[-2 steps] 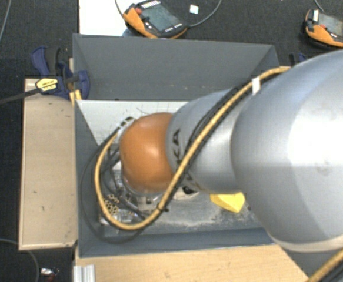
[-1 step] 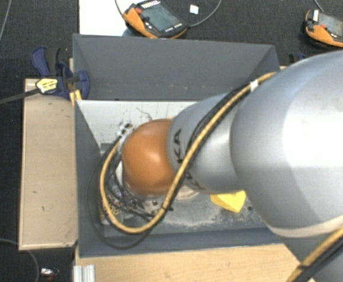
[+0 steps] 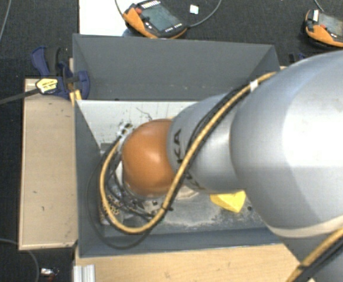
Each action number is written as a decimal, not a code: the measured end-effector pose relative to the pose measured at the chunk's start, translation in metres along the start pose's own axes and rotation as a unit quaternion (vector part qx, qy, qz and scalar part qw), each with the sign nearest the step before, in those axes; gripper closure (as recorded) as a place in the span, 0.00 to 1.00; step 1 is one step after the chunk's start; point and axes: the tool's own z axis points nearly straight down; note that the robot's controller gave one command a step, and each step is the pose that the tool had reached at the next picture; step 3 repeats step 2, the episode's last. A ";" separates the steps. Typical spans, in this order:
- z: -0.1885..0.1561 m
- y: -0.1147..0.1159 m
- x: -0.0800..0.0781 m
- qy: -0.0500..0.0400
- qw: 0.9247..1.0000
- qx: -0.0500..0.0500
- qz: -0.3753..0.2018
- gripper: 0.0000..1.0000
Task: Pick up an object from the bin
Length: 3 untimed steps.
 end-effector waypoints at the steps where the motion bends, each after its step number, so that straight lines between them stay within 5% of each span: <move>1: -0.011 0.000 0.003 0.005 1.000 0.001 0.000 1.00; 2: -0.049 0.001 0.000 0.002 1.000 0.000 0.001 1.00; 3: -0.049 0.001 0.000 0.002 1.000 0.000 0.001 1.00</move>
Offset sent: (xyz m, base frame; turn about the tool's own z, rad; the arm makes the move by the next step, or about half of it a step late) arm -0.0016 -0.0009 0.0312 0.0011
